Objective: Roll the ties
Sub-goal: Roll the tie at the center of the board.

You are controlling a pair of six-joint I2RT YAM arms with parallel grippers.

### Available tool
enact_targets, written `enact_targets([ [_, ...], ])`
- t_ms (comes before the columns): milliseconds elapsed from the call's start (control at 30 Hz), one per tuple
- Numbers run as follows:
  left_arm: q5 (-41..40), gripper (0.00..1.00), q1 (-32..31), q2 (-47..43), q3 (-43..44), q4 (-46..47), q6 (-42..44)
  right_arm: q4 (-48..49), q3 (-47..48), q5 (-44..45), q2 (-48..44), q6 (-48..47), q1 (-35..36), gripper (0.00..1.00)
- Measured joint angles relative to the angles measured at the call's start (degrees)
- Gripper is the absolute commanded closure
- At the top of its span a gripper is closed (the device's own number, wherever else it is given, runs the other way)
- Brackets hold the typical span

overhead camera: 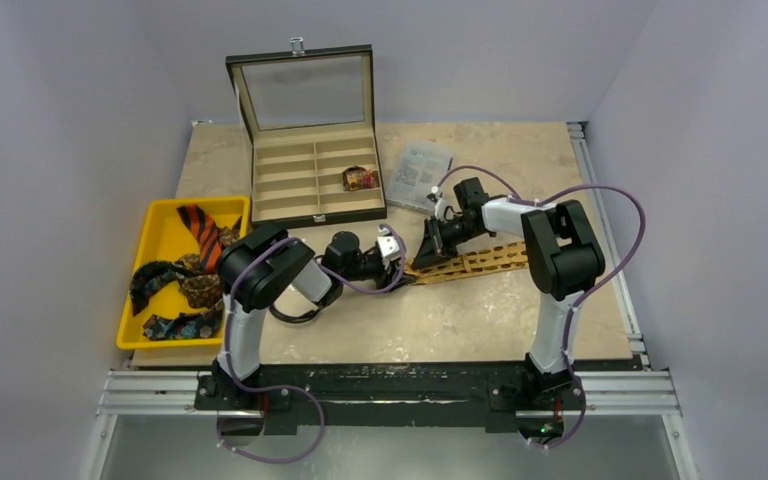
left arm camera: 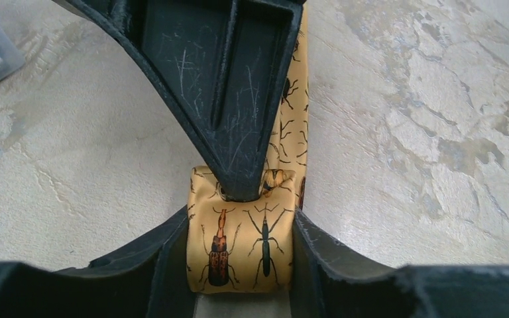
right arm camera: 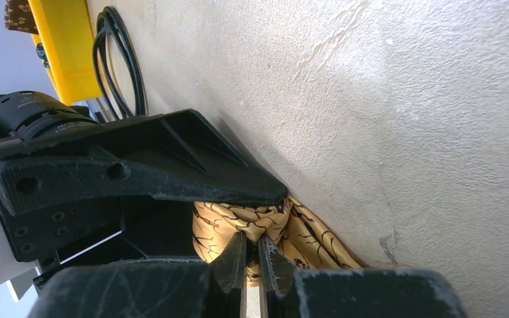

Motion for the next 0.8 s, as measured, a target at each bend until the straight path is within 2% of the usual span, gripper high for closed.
enact_targets([
  [33, 0.0, 0.75, 0.0, 0.1, 0.0, 0.1, -0.1, 0.2, 0.0, 0.0, 0.0, 0.0, 0.0, 1.0],
  [133, 0.4, 0.86, -0.1, 0.3, 0.0, 0.4, 0.4, 0.3, 0.0, 0.0, 0.0, -0.1, 0.0, 0.98],
  [200, 0.1, 0.9, -0.4, 0.0, 0.0, -0.4, 2.1, -0.1, 0.2, -0.1, -0.1, -0.3, -0.1, 0.89],
  [300, -1.2, 0.98, -1.0, -1.5, 0.7, -4.6, 5.1, -2.4, 1.6, 0.5, 0.0, -1.5, -0.1, 0.68],
  [400, -2.6, 1.0, -1.8, -2.8, 2.1, -9.7, 7.7, -5.9, 3.3, 2.9, 0.0, -3.7, -1.1, 0.6],
  [500, -3.3, 1.0, -2.6, -2.9, 5.5, -15.3, 9.6, -9.4, 4.7, 4.2, -0.1, -5.5, -3.1, 0.61],
  [700, -4.2, 1.0, -3.4, -2.9, 10.8, -24.9, 13.1, -15.1, 5.0, 5.7, -2.8, -9.4, -7.9, 0.74],
  [800, -4.5, 1.0, -3.6, -3.0, 12.5, -28.7, 14.3, -16.1, 3.8, 5.9, -4.0, -10.6, -8.5, 0.75],
])
